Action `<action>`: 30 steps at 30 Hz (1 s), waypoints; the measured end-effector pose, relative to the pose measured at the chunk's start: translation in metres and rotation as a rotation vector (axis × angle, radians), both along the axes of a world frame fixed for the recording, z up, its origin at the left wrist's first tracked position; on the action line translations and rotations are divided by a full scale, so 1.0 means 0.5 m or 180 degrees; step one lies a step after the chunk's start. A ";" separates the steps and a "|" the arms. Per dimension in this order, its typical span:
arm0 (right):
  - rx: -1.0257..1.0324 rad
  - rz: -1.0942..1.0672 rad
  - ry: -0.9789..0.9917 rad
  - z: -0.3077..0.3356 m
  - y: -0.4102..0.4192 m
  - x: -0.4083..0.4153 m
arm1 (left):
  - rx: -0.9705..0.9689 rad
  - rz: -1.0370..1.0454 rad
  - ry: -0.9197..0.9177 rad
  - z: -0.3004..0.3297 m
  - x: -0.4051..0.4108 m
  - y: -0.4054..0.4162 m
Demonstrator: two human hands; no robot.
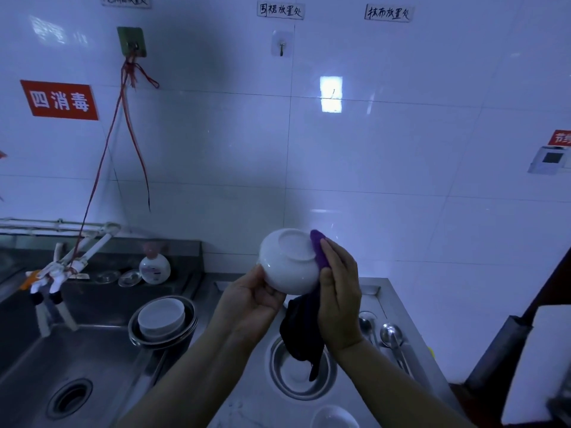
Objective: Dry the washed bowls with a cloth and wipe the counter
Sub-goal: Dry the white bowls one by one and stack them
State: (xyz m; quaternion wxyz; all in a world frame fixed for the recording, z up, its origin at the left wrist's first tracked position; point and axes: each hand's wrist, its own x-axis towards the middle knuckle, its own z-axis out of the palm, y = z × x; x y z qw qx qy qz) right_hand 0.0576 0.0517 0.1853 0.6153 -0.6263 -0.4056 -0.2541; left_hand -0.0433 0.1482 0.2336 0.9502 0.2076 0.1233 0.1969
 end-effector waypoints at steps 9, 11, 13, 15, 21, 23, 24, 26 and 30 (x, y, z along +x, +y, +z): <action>-0.0207 0.0561 0.0411 0.064 -0.010 0.012 | 0.1325 -0.0092 -0.0159 -0.013 -0.029 0.043; -0.0413 0.0546 0.0268 0.069 -0.009 0.011 | 0.1721 -0.0099 -0.0133 -0.012 -0.036 0.048; -0.0538 0.0434 0.0053 0.070 -0.005 0.007 | 0.2065 -0.0112 -0.0034 -0.015 -0.042 0.051; -0.0644 0.0254 -0.0305 0.072 0.003 -0.001 | 0.2413 -0.0103 0.0136 -0.018 -0.046 0.054; -0.1097 0.0149 -0.1595 0.073 0.028 -0.015 | 0.3098 -0.0145 0.0456 -0.023 -0.060 0.073; -0.1034 0.0328 -0.1272 0.070 0.044 -0.021 | 0.3149 -0.0145 0.0486 -0.025 -0.068 0.087; -0.0973 0.0420 -0.1005 0.067 0.054 -0.024 | 0.3142 -0.0125 0.0503 -0.028 -0.073 0.095; -0.0836 0.0541 -0.0380 0.056 0.078 -0.031 | 0.3075 -0.0022 0.0609 -0.036 -0.084 0.115; -0.0644 0.0756 0.1029 0.019 0.138 -0.064 | 0.2483 0.0147 0.0588 -0.066 -0.107 0.162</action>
